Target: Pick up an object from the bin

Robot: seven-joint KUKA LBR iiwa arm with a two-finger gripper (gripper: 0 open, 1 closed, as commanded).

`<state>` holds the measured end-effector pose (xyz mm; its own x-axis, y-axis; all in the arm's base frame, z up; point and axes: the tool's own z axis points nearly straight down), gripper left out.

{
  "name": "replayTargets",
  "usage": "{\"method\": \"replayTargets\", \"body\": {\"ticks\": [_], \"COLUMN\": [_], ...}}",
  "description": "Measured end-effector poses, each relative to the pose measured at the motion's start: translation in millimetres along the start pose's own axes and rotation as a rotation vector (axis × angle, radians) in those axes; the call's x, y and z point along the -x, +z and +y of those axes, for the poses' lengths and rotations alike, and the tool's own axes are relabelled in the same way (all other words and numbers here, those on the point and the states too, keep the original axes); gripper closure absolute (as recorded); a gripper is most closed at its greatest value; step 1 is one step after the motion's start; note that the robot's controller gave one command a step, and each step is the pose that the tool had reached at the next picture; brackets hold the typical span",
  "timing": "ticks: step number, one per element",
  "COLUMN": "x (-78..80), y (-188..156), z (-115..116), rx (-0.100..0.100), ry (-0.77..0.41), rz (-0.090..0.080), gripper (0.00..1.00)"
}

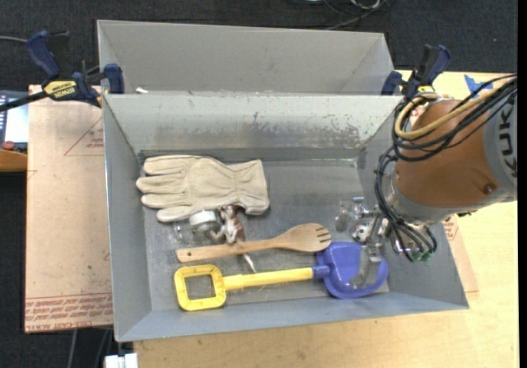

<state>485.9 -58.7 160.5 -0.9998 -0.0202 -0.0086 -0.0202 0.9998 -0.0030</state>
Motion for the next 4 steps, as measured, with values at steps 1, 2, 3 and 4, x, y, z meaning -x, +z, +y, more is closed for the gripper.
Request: {"method": "replayTargets", "body": {"ticks": [1,2,3,4], "x": [82.8,40.7,77.1,77.2], "y": [63.0,89.1,86.9,86.6], "z": [63.2,113.0,68.0,68.0], "rx": [0.012,0.003,0.005,0.006], "ry": [-0.362,-0.078,-0.444,-0.444], "rz": [0.002,-0.005,-0.008,-0.009], "gripper": [0.00,0.00,1.00,1.00]}}
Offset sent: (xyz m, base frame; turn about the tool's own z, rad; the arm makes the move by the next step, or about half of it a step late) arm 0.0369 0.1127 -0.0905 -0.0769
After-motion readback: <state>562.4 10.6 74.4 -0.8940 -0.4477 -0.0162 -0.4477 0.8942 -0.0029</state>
